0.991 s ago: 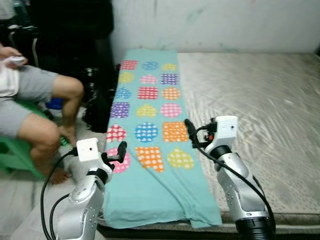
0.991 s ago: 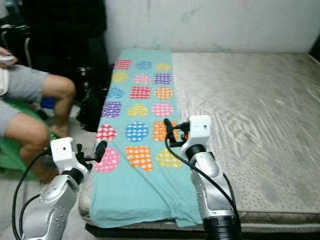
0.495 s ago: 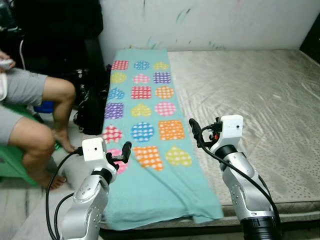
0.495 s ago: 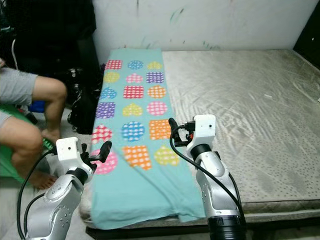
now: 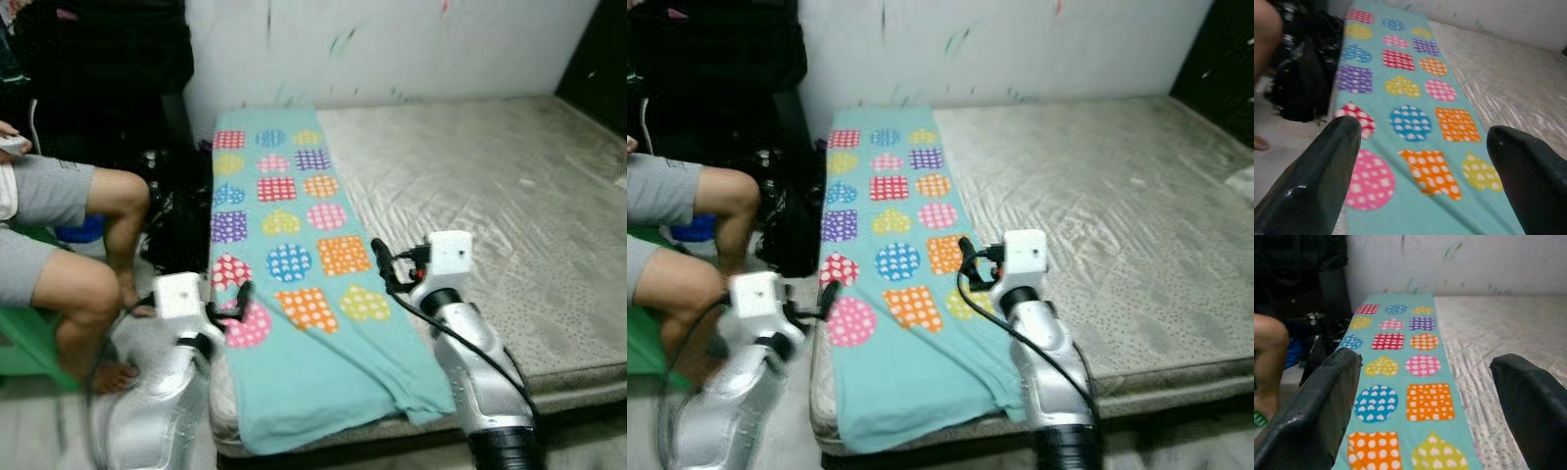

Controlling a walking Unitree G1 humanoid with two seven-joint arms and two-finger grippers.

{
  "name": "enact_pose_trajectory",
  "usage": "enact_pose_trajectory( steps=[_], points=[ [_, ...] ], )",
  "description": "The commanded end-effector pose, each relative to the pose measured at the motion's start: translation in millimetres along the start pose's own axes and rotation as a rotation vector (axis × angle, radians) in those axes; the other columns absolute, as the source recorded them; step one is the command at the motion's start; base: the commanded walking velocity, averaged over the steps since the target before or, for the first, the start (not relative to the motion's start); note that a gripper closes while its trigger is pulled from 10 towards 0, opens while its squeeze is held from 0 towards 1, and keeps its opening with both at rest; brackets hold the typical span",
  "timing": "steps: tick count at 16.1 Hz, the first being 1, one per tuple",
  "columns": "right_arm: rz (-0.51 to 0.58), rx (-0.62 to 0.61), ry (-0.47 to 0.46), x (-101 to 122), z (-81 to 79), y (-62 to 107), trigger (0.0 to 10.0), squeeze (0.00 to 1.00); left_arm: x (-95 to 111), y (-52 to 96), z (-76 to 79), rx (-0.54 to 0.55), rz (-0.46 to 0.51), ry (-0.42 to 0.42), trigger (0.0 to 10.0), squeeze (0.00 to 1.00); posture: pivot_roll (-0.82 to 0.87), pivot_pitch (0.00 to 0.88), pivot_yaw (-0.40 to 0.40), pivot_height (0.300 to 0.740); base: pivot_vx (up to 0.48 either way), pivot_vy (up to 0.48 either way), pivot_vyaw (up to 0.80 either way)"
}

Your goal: Clean up the room

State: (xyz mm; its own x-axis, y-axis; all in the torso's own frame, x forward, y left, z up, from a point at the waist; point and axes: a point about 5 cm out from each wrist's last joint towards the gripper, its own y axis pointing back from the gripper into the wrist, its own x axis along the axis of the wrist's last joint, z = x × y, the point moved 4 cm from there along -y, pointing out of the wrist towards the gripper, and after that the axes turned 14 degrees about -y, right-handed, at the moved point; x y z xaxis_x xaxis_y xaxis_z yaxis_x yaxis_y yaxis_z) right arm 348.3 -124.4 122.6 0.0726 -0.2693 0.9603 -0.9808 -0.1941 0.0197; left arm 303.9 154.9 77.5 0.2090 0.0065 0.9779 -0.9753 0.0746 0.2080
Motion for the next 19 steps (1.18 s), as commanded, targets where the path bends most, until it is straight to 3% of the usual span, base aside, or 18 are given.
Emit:
enact_pose_trajectory(
  steps=[1,6,10,19],
  points=[
    [-0.003,-0.028,0.018,1,3.7,-1.5,10.0,0.0,2,-0.8,2.2,-0.001,0.008,-0.003,10.0,0.0,-0.11,0.0,0.025,0.74,0.0,0.0,0.0],
    [-0.004,0.025,0.071,-2,0.0,-1.6,10.0,0.0,2,-0.2,2.5,0.002,0.007,-0.002,10.0,0.0,-0.11,0.0,0.022,0.74,0.0,0.0,0.0],
    [-0.013,0.05,-0.006,-3,-3.0,0.2,10.0,0.0,2,0.9,2.6,0.001,0.008,0.009,10.0,0.0,-0.11,0.0,0.022,0.74,0.0,0.0,0.0],
    [-0.033,0.129,-0.049,-10,-20.3,11.6,10.0,0.0,6,6.4,2.5,-0.008,0.018,0.048,10.0,0.0,-0.11,0.026,0.019,0.74,0.0,0.0,0.0]
  ],
)
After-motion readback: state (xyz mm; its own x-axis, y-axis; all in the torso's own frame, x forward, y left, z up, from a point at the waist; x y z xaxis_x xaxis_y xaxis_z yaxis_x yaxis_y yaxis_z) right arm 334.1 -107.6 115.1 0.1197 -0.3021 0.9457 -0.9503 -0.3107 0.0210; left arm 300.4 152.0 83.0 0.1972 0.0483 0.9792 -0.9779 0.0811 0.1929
